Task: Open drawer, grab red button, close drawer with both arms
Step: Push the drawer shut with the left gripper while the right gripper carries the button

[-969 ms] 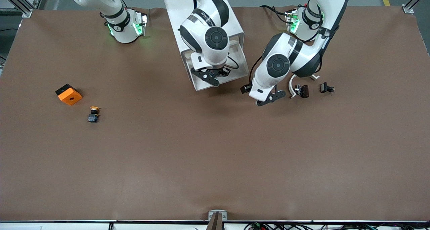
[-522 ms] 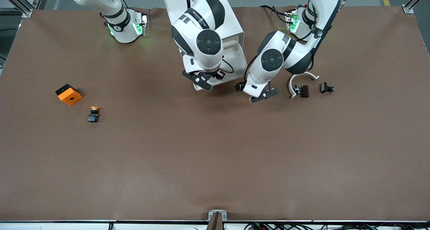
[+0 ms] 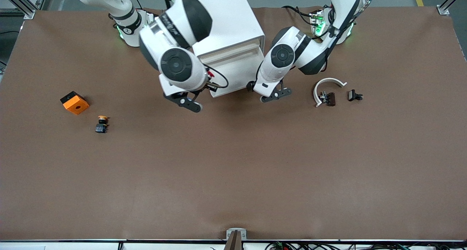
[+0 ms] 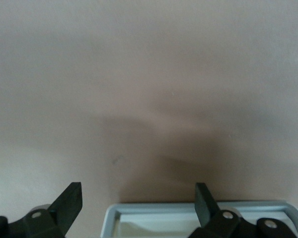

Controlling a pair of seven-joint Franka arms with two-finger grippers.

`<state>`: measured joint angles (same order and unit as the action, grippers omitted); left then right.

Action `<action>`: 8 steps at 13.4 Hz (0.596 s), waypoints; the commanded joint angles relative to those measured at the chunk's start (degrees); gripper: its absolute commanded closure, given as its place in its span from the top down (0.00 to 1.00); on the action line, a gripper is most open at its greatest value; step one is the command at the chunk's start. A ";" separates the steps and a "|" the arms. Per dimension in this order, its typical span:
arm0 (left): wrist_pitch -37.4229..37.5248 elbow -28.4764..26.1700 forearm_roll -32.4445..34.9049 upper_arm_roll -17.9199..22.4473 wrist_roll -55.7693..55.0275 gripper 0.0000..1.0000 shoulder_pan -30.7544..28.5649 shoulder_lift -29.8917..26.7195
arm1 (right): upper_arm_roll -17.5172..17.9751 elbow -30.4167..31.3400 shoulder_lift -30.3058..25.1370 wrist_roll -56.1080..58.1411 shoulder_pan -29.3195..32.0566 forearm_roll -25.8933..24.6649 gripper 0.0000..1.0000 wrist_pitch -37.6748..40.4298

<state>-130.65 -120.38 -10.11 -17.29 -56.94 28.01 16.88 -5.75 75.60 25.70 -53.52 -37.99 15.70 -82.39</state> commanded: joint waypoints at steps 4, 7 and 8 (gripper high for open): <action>0.05 -1.96 0.09 -6.26 -4.40 1.00 -0.94 -1.76 | 0.48 4.81 -5.13 29.58 11.08 -7.41 0.11 3.20; 0.13 -2.49 0.09 -9.42 -6.60 1.00 -0.94 -1.50 | 0.48 8.32 -5.22 38.63 15.99 -10.17 0.12 0.84; 0.22 -2.49 -0.08 -10.30 -7.48 1.00 -0.94 -1.24 | 0.48 10.07 -5.30 42.40 17.75 -10.34 0.12 -1.26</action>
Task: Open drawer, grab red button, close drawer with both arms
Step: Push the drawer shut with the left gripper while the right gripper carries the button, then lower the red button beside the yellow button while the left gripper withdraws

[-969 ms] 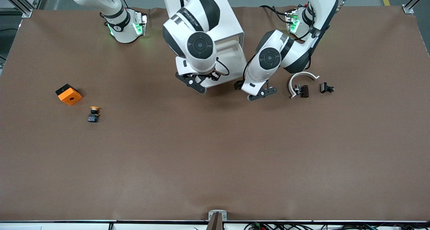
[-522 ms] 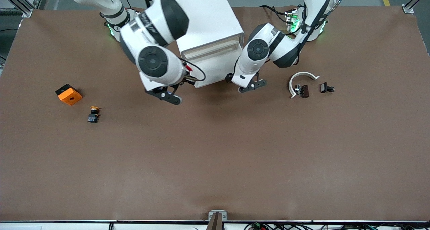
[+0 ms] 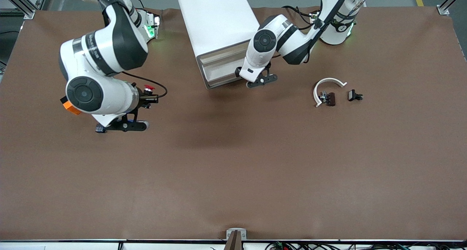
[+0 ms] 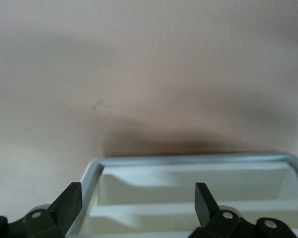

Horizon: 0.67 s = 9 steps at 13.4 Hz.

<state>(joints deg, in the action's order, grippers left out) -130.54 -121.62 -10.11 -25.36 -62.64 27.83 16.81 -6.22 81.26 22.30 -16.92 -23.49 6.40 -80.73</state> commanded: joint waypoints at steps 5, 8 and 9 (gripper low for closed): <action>3.00 -0.73 -2.45 -3.11 -2.75 1.00 0.11 -0.46 | 0.86 19.35 -3.58 21.74 10.92 -3.15 0.14 -21.80; 3.63 -0.02 -2.45 -3.55 -2.75 1.00 0.03 0.15 | 0.94 27.26 -3.58 22.37 13.46 -7.53 0.14 -33.75; 3.63 0.85 -2.45 -3.47 -2.93 1.00 0.03 0.94 | 0.86 30.24 -3.58 22.37 14.52 -7.89 0.15 -37.53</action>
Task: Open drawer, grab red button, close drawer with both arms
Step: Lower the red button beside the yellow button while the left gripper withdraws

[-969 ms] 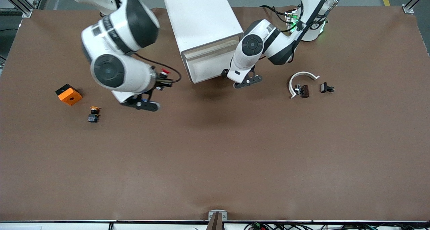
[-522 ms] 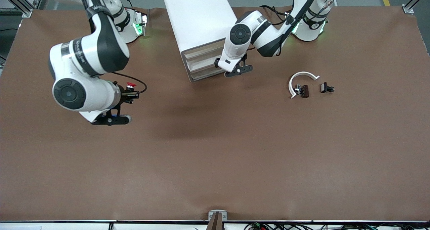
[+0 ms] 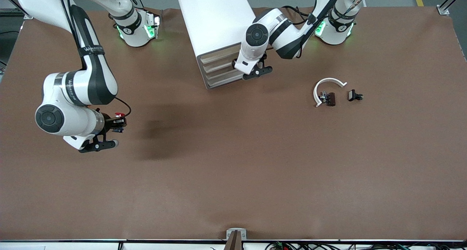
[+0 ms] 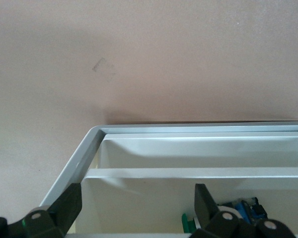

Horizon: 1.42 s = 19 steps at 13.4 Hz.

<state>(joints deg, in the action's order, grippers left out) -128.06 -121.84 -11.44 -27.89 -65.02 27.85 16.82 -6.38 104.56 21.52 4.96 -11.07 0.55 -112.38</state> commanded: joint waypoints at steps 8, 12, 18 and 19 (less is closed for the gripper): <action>1.24 13.98 3.59 2.57 0.51 1.00 -10.78 4.97 | 1.01 16.27 -0.52 1.37 6.23 -3.45 0.16 -21.28; 1.24 18.03 14.84 2.76 2.87 1.00 -22.11 4.97 | 1.02 21.20 0.36 8.91 8.25 -3.45 0.16 -27.45; 2.28 20.76 16.97 2.84 14.40 1.00 -36.44 2.87 | 1.10 21.91 1.42 9.19 8.78 -3.36 0.33 -29.03; 3.60 21.46 18.80 2.76 16.23 1.00 -38.55 2.08 | 1.10 21.91 1.42 9.10 8.78 -3.36 0.73 -28.94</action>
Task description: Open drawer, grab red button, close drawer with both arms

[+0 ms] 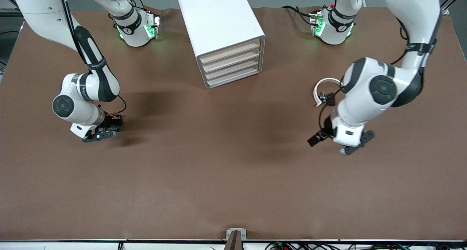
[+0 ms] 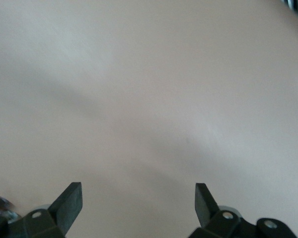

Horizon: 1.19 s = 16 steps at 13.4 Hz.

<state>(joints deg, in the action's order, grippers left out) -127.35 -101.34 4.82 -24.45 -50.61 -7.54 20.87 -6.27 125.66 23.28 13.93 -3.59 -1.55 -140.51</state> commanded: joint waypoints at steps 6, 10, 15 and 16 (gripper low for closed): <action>14.65 1.06 10.12 -0.86 14.00 1.00 -8.09 -13.38 | 1.26 -0.85 -4.72 -0.92 0.69 -1.00 1.00 7.59; 20.90 1.93 3.55 -0.86 26.51 1.00 -12.40 -20.95 | 1.53 -5.69 -12.71 -6.98 -0.80 -0.65 1.00 20.35; 32.84 5.54 1.16 5.51 31.44 1.00 -6.65 -25.96 | 1.26 -10.06 -23.36 -7.16 -0.37 -0.30 1.00 31.14; 35.57 5.80 1.07 9.90 34.15 1.00 -2.17 -26.14 | 1.18 -12.87 -24.16 -7.16 -0.28 -0.21 1.00 35.53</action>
<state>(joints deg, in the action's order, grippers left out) -95.90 -95.93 7.11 -20.96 -20.27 -15.78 -3.82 -5.13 116.08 1.46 7.86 -4.24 -1.54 -110.69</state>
